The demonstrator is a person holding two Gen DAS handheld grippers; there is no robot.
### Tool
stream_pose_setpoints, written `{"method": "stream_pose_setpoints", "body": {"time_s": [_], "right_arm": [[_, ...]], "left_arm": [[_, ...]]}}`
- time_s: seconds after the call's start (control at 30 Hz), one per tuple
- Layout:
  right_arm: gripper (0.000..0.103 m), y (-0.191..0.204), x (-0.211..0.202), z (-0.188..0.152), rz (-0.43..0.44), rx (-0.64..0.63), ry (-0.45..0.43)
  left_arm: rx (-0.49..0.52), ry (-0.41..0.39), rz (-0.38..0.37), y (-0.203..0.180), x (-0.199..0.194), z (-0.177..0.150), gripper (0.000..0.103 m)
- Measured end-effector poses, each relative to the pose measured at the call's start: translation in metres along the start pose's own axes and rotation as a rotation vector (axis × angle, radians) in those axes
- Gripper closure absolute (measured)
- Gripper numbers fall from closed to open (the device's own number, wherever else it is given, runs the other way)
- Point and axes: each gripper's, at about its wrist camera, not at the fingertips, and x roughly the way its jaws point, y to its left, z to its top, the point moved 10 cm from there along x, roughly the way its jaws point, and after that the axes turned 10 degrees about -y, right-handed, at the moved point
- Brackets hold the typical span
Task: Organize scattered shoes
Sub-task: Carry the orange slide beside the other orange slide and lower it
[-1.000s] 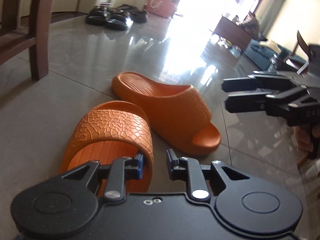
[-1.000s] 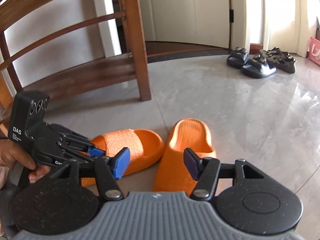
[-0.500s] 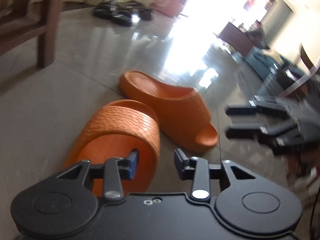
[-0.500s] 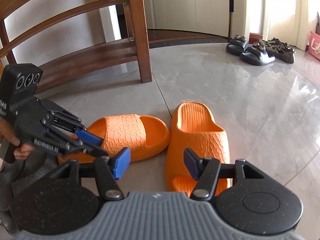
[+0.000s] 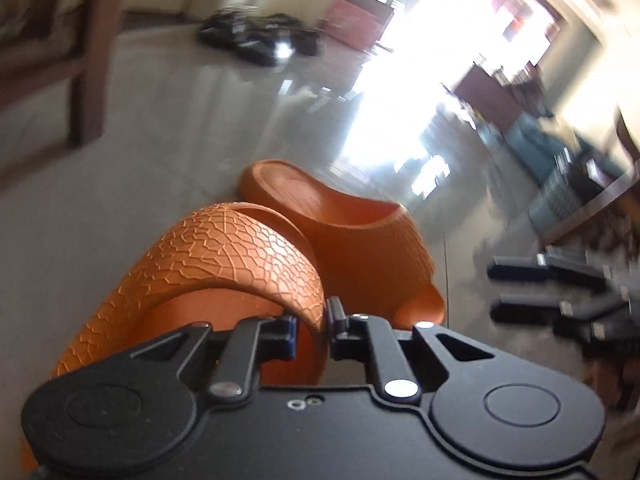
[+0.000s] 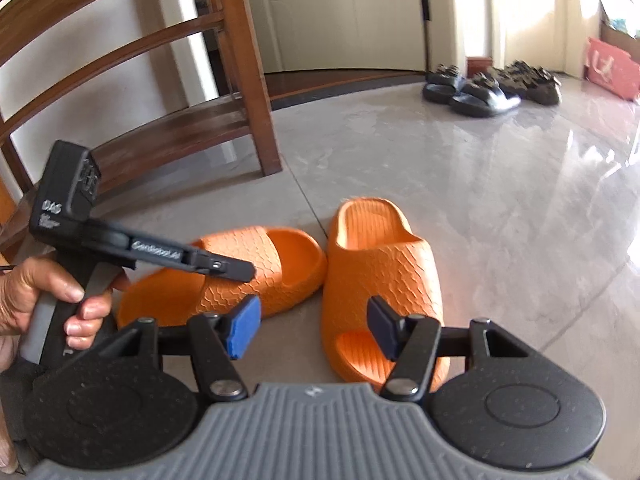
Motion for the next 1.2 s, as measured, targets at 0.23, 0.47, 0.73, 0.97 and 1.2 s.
{"method": "stream_pose_setpoints", "body": {"time_s": [0.23,0.47,0.73,0.97,1.2], "right_arm": [[0.040,-0.016,-0.014,-0.009,-0.043,0.075,0.008],[0.040,-0.008,-0.028,-0.019,-0.043,0.076,0.028],[0.040,-0.015,-0.040,-0.034,-0.066,0.109,0.044],[0.040,-0.021,-0.043,-0.044,-0.081,0.147,0.050],[0.040,-0.025,-0.049,-0.047,-0.096,0.172,0.041]], "left_arm": [[0.221,0.160,-0.195,-0.022,-0.017,-0.004,0.091],[0.310,0.345,-0.372,-0.050,-0.018,-0.045,0.090],[0.355,0.397,-0.434,-0.072,-0.006,-0.054,0.087],[0.458,0.430,-0.464,-0.090,0.012,-0.043,0.084],[0.532,0.440,-0.482,-0.108,0.028,-0.033,0.082]]}}
